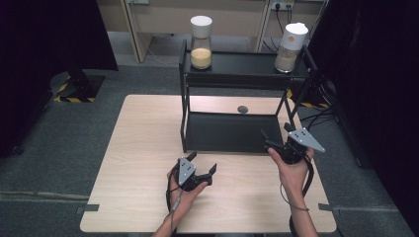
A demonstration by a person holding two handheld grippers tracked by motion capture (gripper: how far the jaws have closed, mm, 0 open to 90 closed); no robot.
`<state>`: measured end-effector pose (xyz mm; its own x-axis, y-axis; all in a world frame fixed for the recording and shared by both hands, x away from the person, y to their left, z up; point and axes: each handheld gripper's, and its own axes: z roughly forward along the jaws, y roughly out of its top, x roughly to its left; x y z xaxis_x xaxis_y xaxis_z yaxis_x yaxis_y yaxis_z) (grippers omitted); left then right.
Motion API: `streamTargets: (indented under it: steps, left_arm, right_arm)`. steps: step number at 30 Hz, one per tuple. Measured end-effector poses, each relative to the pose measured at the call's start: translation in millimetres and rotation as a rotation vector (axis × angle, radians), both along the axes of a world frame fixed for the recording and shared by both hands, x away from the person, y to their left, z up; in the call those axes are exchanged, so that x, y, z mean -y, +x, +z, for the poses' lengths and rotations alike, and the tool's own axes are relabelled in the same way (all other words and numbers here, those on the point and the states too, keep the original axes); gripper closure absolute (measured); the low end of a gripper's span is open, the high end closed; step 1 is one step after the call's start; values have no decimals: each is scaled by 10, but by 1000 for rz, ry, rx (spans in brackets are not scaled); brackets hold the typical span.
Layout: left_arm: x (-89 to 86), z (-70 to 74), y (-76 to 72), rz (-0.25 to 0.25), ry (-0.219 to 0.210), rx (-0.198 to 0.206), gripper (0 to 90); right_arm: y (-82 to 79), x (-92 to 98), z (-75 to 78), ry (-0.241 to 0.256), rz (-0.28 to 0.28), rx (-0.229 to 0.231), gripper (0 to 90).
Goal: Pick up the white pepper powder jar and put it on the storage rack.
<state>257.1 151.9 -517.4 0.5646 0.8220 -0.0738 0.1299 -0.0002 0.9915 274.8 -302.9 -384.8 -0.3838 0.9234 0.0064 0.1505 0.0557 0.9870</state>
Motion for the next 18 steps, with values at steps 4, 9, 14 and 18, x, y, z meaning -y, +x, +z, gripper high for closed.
streamTargets:
  steps: [4, 9, 14, 18]
  left_arm:
    - [-3, -4, -1, 0, -4, 0, 117]
    - [-1, 0, 0, 0, -1, 0, 117]
    - [-1, -4, -2, 2, -4, 0, 117]
    - [3, 1, -2, 2, 1, 0, 117]
  right_arm:
    - [-23, 11, -69, 0, 3, -11, 71]
    - [-55, 12, -163, -7, 4, -18, 71]
    - [-75, 16, -227, -3, 4, -22, 71]
    - [-92, 22, -275, -3, 3, -31, 71]
